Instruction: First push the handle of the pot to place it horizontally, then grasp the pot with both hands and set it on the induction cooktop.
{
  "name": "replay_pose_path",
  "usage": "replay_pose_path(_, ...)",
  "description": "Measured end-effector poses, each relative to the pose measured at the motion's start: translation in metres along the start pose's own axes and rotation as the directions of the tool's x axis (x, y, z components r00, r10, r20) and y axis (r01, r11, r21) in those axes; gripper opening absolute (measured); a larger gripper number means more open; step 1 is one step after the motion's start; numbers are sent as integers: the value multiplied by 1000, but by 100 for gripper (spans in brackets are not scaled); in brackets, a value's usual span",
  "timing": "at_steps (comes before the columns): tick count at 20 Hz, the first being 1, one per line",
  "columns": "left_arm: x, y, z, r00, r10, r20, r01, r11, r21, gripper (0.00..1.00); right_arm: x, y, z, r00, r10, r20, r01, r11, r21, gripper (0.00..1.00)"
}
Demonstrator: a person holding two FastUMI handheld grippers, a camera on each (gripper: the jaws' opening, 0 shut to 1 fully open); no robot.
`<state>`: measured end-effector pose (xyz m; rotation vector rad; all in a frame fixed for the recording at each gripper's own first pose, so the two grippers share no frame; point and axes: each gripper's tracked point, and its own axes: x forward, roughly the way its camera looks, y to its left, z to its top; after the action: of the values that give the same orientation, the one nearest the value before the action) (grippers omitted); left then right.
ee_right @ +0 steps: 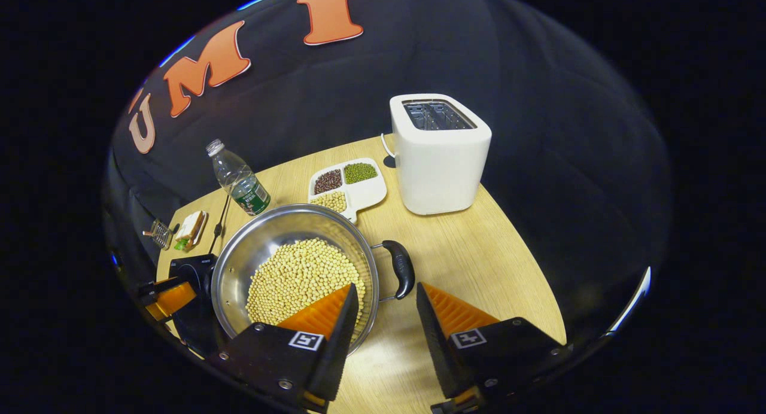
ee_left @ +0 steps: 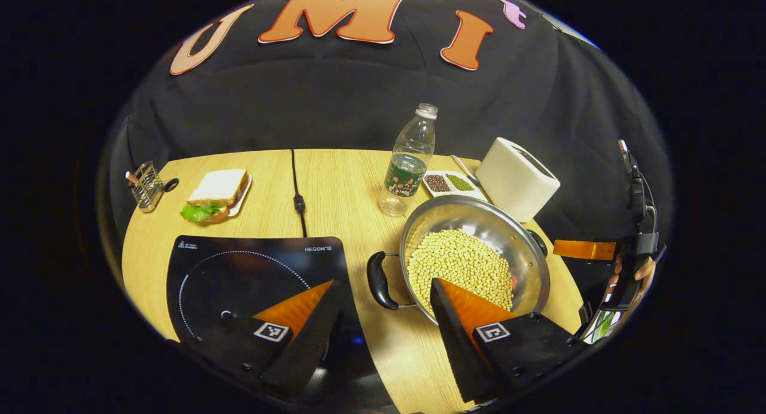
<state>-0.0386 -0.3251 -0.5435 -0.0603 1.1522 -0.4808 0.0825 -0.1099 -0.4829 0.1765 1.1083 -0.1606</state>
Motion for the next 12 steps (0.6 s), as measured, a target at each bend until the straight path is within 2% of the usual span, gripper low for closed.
replay_pose_path(1, 9, -2, -2, 1000, 3, -15, -3, 1000, -3, 98, 2, -1, 0, 1000, 1, -5, -1, 1000, -2, 69)
replay_pose_path(5, 38, -5, -9, 998, 16, -56, -16, 1000, 0, 96, 11, -6, -1, 1000, -11, -10, 10, 1000, -19, 77)
replay_pose_path(8, 53, -7, -12, 998, 21, -59, -21, 1000, 4, 99, 22, -10, -1, 999, -31, -13, 30, 998, -48, 78)
replay_pose_path(10, 61, -7, -11, 998, 34, -61, -34, 999, -3, 96, 26, -13, -3, 999, -39, -21, 37, 997, -62, 78)
replay_pose_path(11, 65, -8, -13, 997, 39, -60, -40, 999, -4, 97, 28, -12, -5, 999, -37, -27, 35, 997, -63, 74)
replay_pose_path(12, 67, -9, -11, 998, 41, -52, -41, 999, 0, 98, 30, -12, -5, 999, -38, -30, 36, 997, -67, 80)
